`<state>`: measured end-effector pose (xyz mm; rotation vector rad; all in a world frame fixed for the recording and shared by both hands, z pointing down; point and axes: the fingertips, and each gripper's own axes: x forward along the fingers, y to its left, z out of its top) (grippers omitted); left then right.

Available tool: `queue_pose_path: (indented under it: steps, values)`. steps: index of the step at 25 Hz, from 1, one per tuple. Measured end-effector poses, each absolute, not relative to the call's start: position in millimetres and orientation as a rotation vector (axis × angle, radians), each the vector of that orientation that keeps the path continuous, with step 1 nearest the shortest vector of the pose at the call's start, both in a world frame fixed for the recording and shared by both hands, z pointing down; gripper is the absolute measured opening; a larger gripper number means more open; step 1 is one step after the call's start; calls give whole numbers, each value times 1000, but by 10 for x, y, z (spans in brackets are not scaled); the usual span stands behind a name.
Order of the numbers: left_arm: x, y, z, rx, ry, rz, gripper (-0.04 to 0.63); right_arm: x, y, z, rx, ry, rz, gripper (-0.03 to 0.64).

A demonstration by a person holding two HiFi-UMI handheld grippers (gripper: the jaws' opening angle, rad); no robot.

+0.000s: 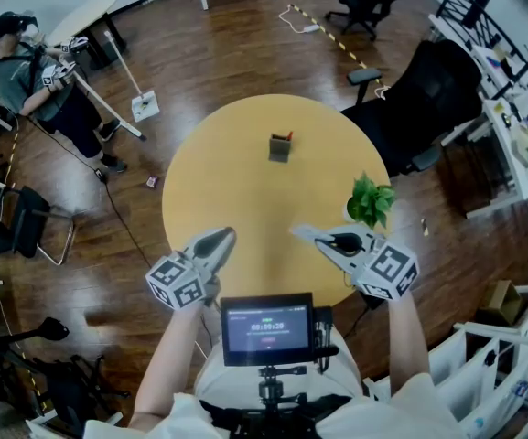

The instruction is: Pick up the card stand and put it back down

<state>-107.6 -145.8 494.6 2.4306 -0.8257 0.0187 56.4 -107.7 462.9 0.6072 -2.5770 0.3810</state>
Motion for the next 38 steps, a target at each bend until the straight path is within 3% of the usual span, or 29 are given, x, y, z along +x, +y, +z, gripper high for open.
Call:
queue_pose_path:
  steps: [38]
  values:
    - [-1073,-1328,5413,2387,-861,170,21,535,-965,5515,554,-2489,507,26]
